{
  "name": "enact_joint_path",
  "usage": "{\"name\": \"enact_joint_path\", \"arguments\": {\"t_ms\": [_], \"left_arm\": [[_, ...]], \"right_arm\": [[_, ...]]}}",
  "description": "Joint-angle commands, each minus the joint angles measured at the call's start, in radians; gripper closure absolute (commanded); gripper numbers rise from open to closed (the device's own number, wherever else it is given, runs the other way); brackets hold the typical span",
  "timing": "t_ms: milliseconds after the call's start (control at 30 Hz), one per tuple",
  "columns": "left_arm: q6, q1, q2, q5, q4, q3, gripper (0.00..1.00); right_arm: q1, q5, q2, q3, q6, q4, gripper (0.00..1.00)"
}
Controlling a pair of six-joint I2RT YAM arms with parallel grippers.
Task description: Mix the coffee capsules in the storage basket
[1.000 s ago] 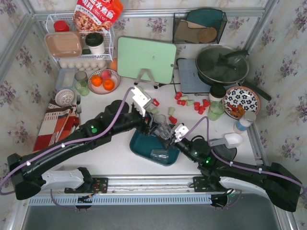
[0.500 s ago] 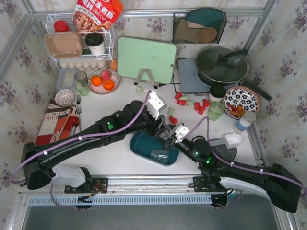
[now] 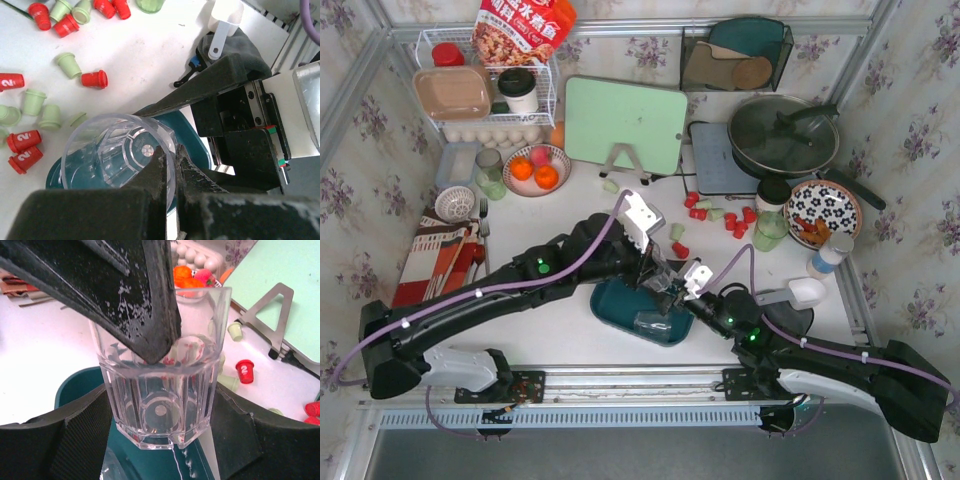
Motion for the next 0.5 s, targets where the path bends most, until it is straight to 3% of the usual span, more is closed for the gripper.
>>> {"name": "enact_joint_path", "arguments": {"t_ms": [0,100,167,333,467], "left_arm": [[-0.017,0.012,-0.047,-0.228,-0.073,0.01,1.0],[-0.03,0.027,-0.064,-0.278,-0.124,0.025,1.0],[-0.027,0.043,-0.078,-0.334,-0.164,0.026,1.0],[-0.01,0.165,-0.114,-0.449,-0.252,0.019,1.0],[0.026,0.346,-0.113,-0.452,-0.257,-0.004,1.0]], "right_arm": [[-0.001,0.056,-0.002,0.002,0.015,0.044,0.6],[-0.002,0.073,-0.002,0.002,0.021,0.047,0.35],[-0.002,0.088,-0.002,0.001,0.024,0.051,0.25],[-0.001,0.14,-0.002,0.001,0.033,0.051,0.18],[-0.001,0.179,0.004,0.003,0.041,0.051,0.17]]}}
